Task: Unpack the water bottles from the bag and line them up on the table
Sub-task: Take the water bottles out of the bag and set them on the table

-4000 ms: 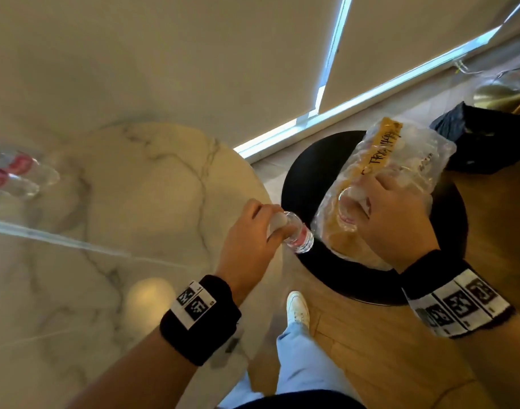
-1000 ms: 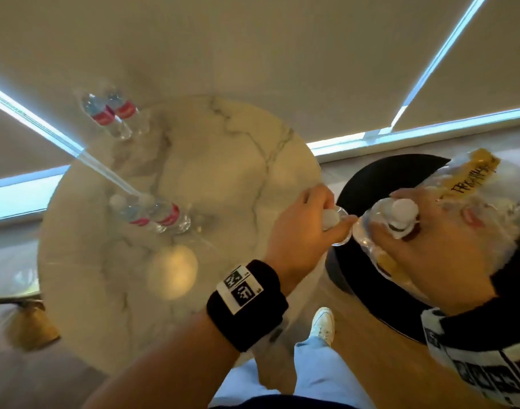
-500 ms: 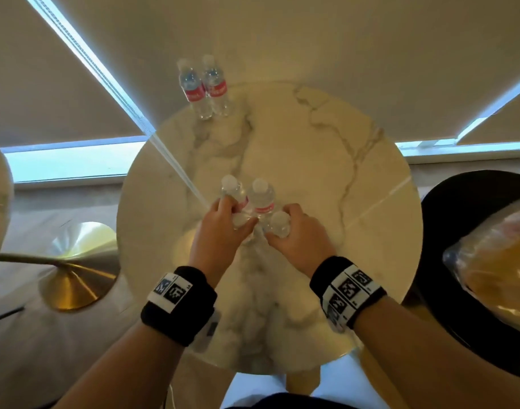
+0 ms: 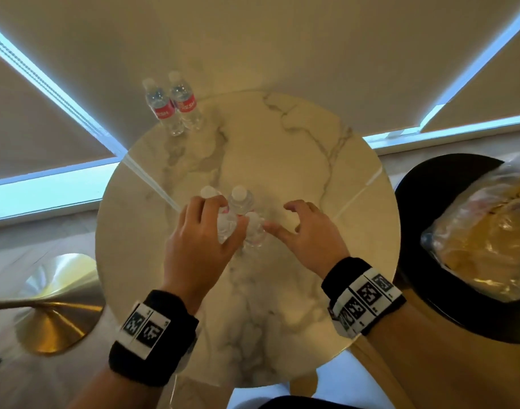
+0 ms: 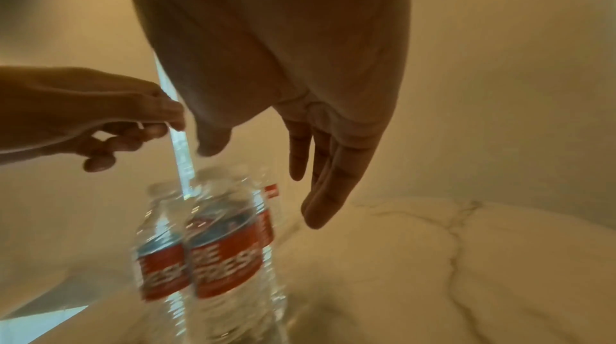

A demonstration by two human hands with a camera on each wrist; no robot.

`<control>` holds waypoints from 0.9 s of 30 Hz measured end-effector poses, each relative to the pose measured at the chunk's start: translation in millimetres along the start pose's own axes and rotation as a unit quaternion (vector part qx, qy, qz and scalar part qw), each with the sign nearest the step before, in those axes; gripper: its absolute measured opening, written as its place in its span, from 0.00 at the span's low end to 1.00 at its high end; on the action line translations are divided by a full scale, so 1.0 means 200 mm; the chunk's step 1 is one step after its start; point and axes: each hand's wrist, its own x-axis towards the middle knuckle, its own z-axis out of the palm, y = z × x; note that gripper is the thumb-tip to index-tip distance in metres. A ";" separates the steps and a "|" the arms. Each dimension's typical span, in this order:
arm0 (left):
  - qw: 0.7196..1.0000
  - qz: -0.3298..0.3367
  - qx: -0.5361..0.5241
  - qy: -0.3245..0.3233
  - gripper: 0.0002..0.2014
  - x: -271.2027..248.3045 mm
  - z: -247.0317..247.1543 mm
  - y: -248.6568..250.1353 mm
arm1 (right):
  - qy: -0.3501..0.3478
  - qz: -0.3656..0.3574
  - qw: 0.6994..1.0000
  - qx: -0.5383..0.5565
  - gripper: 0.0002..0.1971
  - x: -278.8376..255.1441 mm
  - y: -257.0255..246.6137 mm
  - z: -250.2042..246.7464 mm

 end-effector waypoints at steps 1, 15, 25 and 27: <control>0.999 0.031 -0.017 0.016 0.19 0.01 0.01 0.08 | 0.030 0.012 0.999 0.001 0.33 -0.02 0.07 -0.07; 0.914 0.197 -0.178 -0.307 0.14 0.20 1.11 1.94 | 0.243 0.329 0.909 0.074 0.16 -0.12 1.78 -1.13; 0.870 -0.139 -0.227 -0.416 0.16 0.27 1.92 2.35 | 0.170 0.410 0.875 0.191 0.26 0.12 2.38 -1.26; 0.900 -0.131 -0.247 -0.334 0.07 0.33 1.91 2.40 | 0.167 0.416 0.878 0.169 0.31 0.11 2.42 -1.27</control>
